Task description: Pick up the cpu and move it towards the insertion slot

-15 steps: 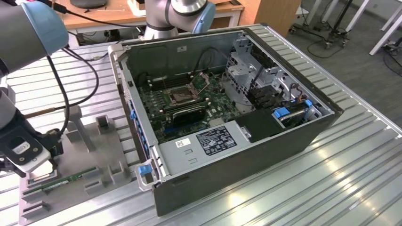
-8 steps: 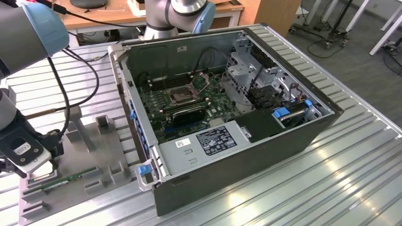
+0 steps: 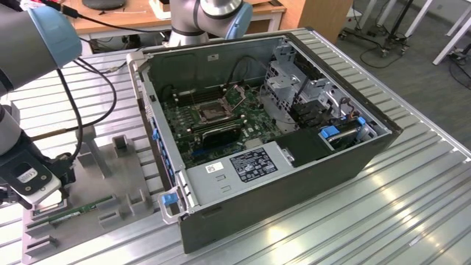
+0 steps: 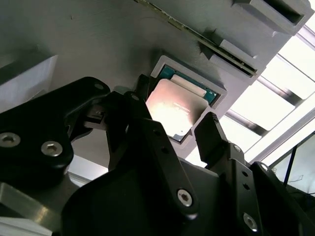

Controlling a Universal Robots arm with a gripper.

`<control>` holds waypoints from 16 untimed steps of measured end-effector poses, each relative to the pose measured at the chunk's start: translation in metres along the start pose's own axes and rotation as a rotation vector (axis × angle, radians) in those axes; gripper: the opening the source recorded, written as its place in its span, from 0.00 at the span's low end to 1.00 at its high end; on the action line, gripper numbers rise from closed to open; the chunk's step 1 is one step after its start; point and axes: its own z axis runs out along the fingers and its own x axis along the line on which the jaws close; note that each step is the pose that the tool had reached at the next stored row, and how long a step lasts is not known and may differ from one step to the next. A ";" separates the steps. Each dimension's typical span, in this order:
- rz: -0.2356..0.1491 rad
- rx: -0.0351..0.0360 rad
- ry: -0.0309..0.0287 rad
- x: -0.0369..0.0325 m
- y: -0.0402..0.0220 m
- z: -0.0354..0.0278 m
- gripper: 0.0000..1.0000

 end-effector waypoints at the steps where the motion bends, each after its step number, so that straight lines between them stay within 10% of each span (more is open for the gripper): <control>1: 0.000 0.0000 0.0000 0.0000 0.0002 0.0003 0.65; 16: -0.007 -0.0039 0.0000 0.0000 0.0019 0.0027 0.65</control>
